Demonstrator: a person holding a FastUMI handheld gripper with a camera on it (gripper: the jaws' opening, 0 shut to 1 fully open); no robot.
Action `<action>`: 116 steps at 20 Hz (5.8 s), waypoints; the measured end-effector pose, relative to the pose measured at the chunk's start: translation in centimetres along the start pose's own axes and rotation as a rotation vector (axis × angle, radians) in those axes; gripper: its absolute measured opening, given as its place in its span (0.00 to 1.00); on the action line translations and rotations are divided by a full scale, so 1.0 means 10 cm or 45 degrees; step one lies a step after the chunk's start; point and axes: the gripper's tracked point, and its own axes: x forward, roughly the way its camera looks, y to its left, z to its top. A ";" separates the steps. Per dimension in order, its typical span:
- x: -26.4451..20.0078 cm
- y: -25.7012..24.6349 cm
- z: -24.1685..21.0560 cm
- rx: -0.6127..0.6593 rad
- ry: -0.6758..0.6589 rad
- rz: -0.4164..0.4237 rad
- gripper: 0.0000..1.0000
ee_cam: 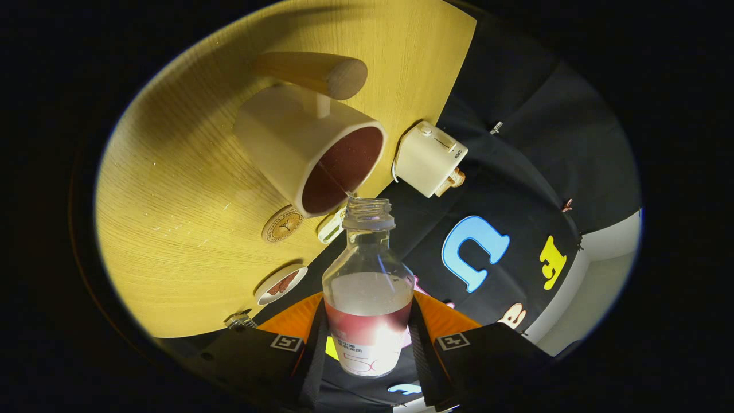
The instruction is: Take the bottle from table, then pour the juice into the cup, finally place the bottle on the coaster
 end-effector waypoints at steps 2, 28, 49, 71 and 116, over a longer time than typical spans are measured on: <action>0.00 0.00 0.00 0.000 0.000 0.002 0.69; -0.08 0.32 0.07 0.893 0.079 0.154 0.70; -0.12 0.13 0.06 2.621 -0.128 0.051 0.72; 1.54 0.38 -0.51 2.865 -0.145 -0.147 0.74; -1.07 -0.28 -2.10 2.842 -0.209 -0.394 0.99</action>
